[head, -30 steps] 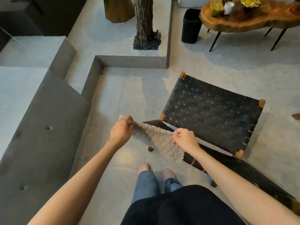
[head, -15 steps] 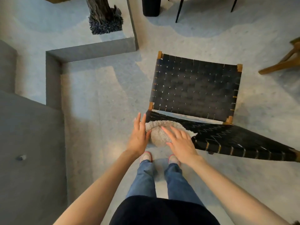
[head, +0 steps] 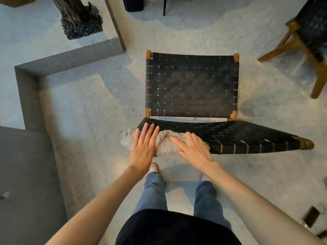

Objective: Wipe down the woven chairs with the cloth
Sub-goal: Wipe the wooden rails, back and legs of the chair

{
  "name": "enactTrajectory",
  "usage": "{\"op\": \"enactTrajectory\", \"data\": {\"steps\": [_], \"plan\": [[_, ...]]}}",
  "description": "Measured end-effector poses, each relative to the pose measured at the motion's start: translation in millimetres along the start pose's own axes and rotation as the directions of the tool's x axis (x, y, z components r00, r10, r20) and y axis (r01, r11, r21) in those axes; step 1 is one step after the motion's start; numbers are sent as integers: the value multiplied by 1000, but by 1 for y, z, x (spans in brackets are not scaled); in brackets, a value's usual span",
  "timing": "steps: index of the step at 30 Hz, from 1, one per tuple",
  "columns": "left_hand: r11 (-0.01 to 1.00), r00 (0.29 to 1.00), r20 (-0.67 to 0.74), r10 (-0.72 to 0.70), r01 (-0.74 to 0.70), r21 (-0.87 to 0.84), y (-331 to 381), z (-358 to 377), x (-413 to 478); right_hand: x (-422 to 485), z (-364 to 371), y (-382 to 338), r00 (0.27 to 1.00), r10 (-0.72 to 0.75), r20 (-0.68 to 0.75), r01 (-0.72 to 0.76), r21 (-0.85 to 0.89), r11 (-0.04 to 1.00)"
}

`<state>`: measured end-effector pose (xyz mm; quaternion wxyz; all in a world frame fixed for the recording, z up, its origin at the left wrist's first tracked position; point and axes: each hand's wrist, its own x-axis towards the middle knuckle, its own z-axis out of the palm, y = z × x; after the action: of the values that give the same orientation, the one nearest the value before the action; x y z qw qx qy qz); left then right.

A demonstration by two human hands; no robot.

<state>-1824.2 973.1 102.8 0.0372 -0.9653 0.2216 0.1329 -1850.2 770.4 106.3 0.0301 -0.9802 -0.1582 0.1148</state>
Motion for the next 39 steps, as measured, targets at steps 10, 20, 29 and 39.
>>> {"op": "enactTrajectory", "data": {"steps": [10, 20, 29, 39], "plan": [[984, 999, -40, 33, -40, -175, 133, -15, 30, -69, 6, 121, 1000, -20, 22, 19, 30, 999], [963, 997, 44, 58, -44, -265, 354, -30, 83, -180, -15, 303, 988, 129, 86, -125, -47, 991], [888, 988, -9, 152, -140, -439, 446, -42, 123, -247, -23, 351, 842, 538, -43, -504, 296, 812], [981, 985, 111, 132, -114, -156, 390, -36, 95, -200, 16, 343, 876, 479, -56, -419, 405, 813]]}}
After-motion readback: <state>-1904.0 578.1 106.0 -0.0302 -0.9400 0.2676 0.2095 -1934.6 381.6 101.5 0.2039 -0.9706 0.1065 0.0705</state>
